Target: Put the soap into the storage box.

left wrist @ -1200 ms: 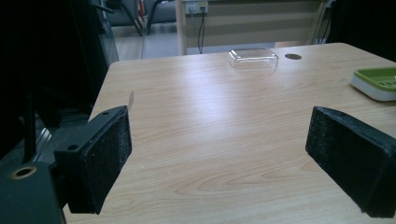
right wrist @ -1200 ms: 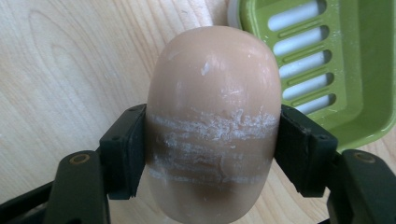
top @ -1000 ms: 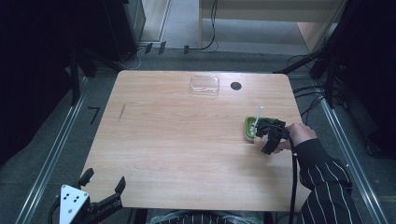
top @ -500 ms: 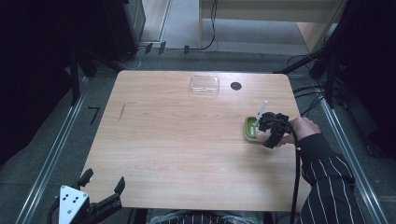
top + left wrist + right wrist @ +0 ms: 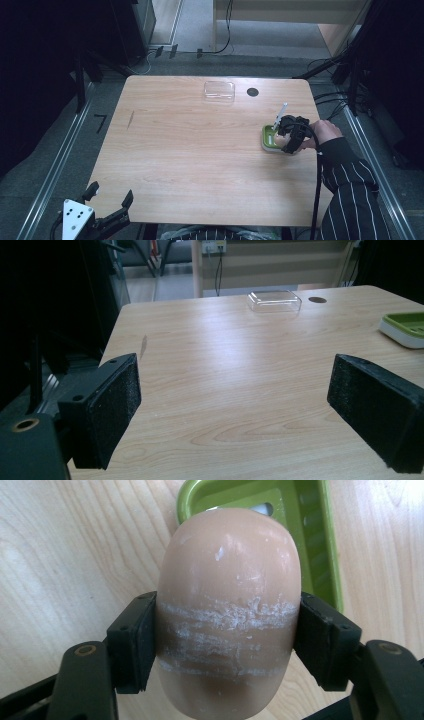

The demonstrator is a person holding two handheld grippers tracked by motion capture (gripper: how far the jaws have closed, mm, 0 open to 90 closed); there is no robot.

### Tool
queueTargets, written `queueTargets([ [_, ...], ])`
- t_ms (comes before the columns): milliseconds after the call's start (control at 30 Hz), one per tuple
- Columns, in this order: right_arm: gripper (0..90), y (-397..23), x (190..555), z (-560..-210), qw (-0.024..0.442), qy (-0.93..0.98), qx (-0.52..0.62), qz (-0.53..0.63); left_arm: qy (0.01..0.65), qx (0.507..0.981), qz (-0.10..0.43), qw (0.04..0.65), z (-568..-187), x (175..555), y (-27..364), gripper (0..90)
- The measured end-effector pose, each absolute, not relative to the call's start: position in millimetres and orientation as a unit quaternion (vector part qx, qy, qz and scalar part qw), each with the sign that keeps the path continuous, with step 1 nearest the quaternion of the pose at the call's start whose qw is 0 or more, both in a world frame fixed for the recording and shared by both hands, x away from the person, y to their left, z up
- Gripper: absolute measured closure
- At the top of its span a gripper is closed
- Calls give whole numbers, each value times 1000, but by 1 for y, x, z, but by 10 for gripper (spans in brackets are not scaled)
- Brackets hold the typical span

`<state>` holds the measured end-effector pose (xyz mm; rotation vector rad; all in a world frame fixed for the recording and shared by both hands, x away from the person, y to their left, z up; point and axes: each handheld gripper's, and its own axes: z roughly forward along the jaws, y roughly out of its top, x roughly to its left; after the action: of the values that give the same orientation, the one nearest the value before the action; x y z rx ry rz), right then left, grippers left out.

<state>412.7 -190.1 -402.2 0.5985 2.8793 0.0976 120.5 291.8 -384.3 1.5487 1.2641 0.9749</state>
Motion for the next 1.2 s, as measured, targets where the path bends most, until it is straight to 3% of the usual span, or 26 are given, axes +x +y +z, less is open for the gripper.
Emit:
queueTargets([
  [1200, 329, -184, 440, -406, 95, 980, 168, 40, 517, 619, 399, 437, -384, 113, 295, 72],
])
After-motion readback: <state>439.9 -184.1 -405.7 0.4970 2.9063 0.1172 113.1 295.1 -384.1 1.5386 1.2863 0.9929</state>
